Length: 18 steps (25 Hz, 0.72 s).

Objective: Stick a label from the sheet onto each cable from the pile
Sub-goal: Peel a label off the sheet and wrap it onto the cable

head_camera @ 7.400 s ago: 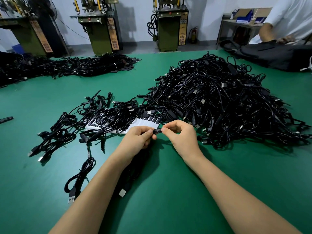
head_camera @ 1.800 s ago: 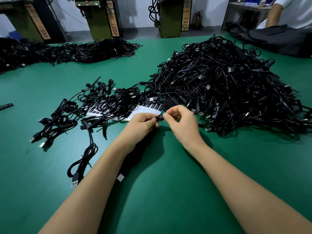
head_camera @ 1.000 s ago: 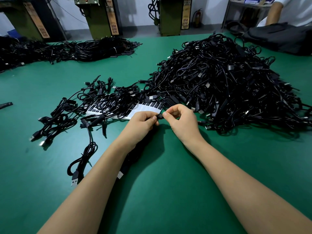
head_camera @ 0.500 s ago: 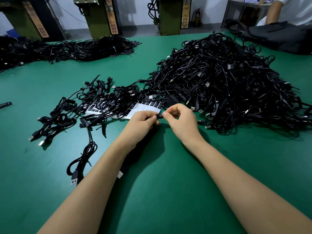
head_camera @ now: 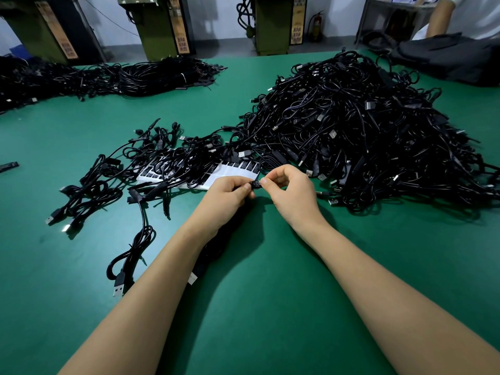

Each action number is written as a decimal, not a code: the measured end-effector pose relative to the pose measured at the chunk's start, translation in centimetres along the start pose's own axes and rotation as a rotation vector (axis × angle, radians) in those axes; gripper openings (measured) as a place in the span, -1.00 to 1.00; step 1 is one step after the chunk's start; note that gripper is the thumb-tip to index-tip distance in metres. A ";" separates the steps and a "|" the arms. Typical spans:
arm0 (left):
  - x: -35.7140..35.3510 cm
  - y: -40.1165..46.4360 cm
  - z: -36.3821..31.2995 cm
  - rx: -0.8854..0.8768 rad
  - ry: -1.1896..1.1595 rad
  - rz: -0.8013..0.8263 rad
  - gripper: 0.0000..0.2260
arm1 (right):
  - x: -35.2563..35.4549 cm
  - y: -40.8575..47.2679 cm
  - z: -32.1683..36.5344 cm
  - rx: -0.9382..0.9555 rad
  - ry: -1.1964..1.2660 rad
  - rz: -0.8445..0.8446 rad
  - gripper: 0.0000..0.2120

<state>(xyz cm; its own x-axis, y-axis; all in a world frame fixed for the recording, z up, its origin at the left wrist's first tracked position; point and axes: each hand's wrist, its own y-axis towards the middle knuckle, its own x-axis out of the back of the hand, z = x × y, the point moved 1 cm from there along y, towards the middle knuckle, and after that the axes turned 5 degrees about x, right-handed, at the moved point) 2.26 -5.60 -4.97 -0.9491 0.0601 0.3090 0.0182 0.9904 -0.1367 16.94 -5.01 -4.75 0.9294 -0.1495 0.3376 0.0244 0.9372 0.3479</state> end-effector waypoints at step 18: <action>-0.1 -0.2 0.0 -0.036 0.037 -0.016 -0.78 | -0.2 -0.1 -0.3 0.043 -0.111 0.003 -0.89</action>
<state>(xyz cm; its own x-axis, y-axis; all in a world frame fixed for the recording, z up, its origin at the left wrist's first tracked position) 2.33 -5.76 -4.92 -0.9372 0.0485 0.3455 0.0154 0.9951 -0.0978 16.83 -5.00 -5.12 0.8827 -0.1828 0.4328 0.0034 0.9236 0.3832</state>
